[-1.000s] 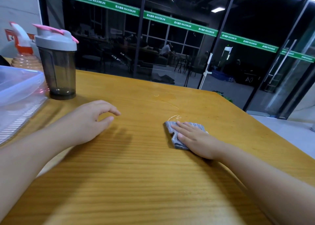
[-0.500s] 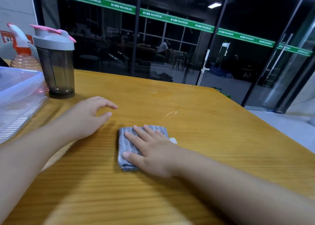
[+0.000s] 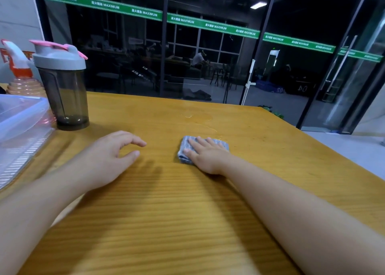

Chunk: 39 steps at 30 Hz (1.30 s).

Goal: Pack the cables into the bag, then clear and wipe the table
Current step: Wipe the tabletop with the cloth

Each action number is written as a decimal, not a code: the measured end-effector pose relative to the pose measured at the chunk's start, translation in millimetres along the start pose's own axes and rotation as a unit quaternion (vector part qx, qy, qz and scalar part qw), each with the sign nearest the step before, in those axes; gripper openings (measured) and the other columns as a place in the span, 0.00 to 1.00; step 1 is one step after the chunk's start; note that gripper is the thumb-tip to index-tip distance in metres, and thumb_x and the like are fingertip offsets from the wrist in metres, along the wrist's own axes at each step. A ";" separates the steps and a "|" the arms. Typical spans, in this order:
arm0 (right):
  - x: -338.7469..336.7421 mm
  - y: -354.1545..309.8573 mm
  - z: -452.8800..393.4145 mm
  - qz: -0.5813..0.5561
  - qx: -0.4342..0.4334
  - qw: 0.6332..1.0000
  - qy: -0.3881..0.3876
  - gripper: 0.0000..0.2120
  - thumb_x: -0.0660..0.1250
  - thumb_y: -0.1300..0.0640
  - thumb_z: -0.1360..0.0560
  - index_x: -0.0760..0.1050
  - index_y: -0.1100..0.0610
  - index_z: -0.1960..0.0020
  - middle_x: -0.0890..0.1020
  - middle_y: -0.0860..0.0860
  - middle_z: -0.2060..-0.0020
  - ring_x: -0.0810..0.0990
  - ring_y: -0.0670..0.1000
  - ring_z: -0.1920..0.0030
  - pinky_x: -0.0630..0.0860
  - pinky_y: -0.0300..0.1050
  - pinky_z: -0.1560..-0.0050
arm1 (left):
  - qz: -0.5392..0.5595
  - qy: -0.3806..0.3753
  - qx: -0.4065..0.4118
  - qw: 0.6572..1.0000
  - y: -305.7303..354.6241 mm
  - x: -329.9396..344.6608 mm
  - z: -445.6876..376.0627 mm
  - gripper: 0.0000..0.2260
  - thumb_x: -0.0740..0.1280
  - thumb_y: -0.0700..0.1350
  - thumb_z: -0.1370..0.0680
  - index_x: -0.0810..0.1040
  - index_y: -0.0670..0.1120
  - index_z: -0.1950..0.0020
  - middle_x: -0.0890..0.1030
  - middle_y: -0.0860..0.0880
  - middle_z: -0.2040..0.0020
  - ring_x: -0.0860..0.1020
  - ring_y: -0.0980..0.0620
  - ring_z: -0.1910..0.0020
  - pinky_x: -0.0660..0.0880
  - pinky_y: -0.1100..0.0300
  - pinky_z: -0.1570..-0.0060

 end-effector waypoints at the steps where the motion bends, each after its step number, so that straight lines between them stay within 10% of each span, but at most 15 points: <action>1: -2.1 12.8 -0.3 0.000 0.012 1.000 0.002 0.29 0.41 0.37 0.20 0.43 0.45 0.22 0.44 0.47 0.22 0.41 0.52 0.23 0.40 0.55 0.25 | 0.002 -0.004 0.001 1.000 -0.4 0.3 0.1 0.09 0.64 0.45 0.22 0.75 0.59 0.46 0.72 0.61 0.42 0.70 0.64 0.52 0.64 0.76 0.56; 15: -15.9 136.6 -4.5 -0.015 0.156 0.987 0.033 0.28 0.40 0.38 0.20 0.45 0.46 0.22 0.46 0.48 0.22 0.42 0.54 0.23 0.43 0.57 0.24 | 0.008 -0.043 0.003 0.999 -1.4 11.4 0.8 0.08 0.63 0.49 0.22 0.73 0.64 0.49 0.70 0.68 0.43 0.68 0.64 0.41 0.63 0.65 0.44; 39: -25.9 59.6 -107.7 -0.015 0.117 0.993 0.027 0.31 0.42 0.36 0.21 0.43 0.47 0.22 0.46 0.49 0.22 0.43 0.56 0.23 0.42 0.59 0.25 | -0.064 0.086 -0.112 0.988 -30.1 -11.6 -14.4 0.09 0.59 0.49 0.22 0.76 0.61 0.49 0.74 0.62 0.53 0.72 0.57 0.53 0.68 0.60 0.58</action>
Point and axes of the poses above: each hand's wrist, its own z-axis away from the middle knuckle, its own x-axis out of the palm, y = z × x, the point moved 9 cm from there along -z, towards the middle knuckle
